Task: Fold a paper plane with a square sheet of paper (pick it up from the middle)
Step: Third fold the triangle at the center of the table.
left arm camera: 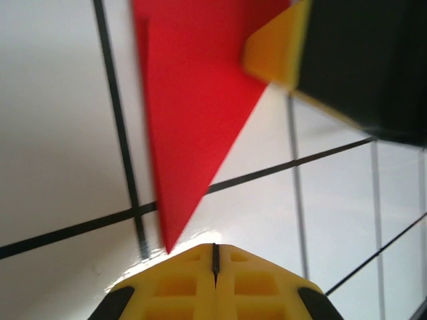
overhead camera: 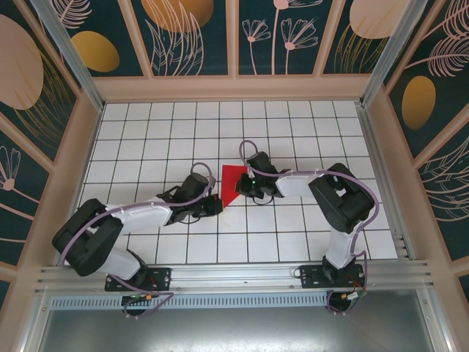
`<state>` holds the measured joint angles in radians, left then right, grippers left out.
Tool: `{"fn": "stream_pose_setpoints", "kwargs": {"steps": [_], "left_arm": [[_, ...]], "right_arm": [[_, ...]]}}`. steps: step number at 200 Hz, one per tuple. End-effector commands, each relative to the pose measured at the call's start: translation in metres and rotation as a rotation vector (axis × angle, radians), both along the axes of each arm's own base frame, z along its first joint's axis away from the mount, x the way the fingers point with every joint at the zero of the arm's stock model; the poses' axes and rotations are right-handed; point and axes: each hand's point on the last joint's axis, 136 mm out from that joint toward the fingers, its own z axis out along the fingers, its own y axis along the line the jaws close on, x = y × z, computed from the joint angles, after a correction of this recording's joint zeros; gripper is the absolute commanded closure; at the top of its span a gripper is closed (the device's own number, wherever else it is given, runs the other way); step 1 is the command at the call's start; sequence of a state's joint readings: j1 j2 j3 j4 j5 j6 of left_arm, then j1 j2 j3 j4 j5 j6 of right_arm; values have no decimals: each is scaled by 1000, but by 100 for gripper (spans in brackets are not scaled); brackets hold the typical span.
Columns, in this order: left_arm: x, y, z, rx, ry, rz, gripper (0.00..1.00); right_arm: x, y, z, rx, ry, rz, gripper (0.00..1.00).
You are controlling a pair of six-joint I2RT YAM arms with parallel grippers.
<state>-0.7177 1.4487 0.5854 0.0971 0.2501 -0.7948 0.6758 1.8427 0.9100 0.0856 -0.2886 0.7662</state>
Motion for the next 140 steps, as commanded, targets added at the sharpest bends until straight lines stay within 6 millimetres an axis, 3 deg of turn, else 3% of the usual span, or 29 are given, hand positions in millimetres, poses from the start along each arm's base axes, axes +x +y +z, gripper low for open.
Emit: {"fn": "stream_pose_setpoints", "kwargs": {"steps": [1,44,79,140], "left_arm": [[23,-7,22,-57,-65,60,100],[40,-19,4,-13,-25,78,100],[29,-19,-12,-20,40,70,100],[13,-14,-37,7,119,44,100]], "right_arm": [[-23,-40,-55,-188,128,-61,100],[-27,-36,-45,-153,125,-82,100],[-37,-36,-30,-109,147,-189,100],[-33,-24,-1,-2,104,-256,100]]}}
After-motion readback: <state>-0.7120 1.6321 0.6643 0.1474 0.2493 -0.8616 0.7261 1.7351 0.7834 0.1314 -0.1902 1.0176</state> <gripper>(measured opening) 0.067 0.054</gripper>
